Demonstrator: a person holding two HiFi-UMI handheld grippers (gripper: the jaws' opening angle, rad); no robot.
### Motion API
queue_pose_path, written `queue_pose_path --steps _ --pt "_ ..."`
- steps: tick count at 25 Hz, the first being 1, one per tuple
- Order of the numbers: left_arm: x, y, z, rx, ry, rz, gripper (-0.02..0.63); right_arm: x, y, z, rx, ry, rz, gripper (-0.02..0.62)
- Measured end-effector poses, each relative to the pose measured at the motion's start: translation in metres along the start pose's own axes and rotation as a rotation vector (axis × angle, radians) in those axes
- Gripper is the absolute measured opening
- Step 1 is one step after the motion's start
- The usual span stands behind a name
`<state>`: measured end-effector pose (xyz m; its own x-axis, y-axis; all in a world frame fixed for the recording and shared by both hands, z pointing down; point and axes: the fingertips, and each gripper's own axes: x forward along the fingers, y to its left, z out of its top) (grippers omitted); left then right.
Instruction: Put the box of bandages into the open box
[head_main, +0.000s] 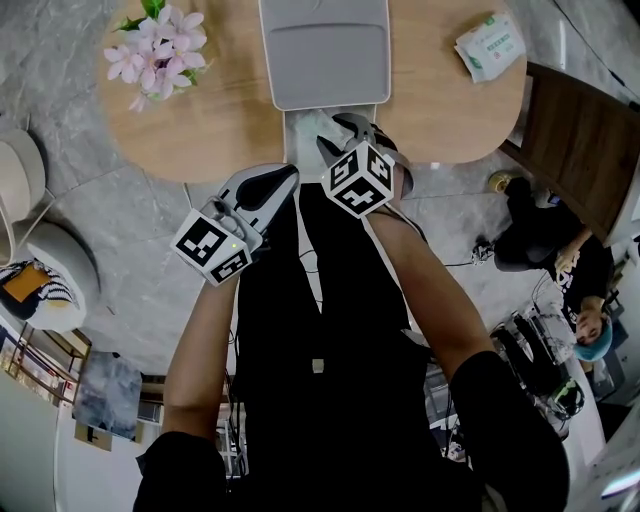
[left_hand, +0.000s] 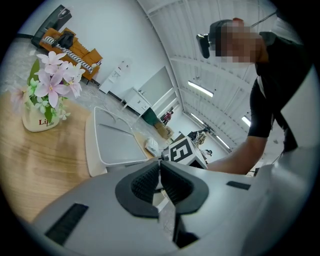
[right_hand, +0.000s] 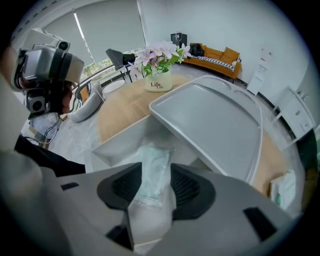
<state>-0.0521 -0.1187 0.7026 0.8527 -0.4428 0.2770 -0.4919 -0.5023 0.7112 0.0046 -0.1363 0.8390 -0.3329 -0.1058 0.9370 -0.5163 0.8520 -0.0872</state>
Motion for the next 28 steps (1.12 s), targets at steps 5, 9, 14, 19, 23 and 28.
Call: queue_pose_path --steps 5,9,14,19,23,28 --pt "0.003 -0.003 0.009 0.023 -0.005 -0.002 0.026 -0.021 -0.006 0.004 0.030 -0.042 -0.018 0.170" --pt "-0.001 -0.020 0.030 0.050 -0.013 0.007 0.026 -0.060 -0.014 0.016 0.065 -0.119 -0.029 0.165" --pt "-0.015 -0.046 0.067 0.092 -0.048 0.026 0.026 -0.129 -0.021 0.046 0.062 -0.243 -0.045 0.072" --pt "-0.033 -0.091 0.118 0.138 -0.115 0.036 0.026 -0.205 -0.019 0.079 0.026 -0.342 -0.041 0.028" --pt "-0.041 -0.131 0.163 0.207 -0.160 0.026 0.026 -0.275 -0.015 0.111 0.010 -0.462 -0.029 0.018" --pt "-0.063 -0.182 0.219 0.303 -0.226 0.028 0.026 -0.379 0.001 0.151 -0.033 -0.658 0.002 0.012"
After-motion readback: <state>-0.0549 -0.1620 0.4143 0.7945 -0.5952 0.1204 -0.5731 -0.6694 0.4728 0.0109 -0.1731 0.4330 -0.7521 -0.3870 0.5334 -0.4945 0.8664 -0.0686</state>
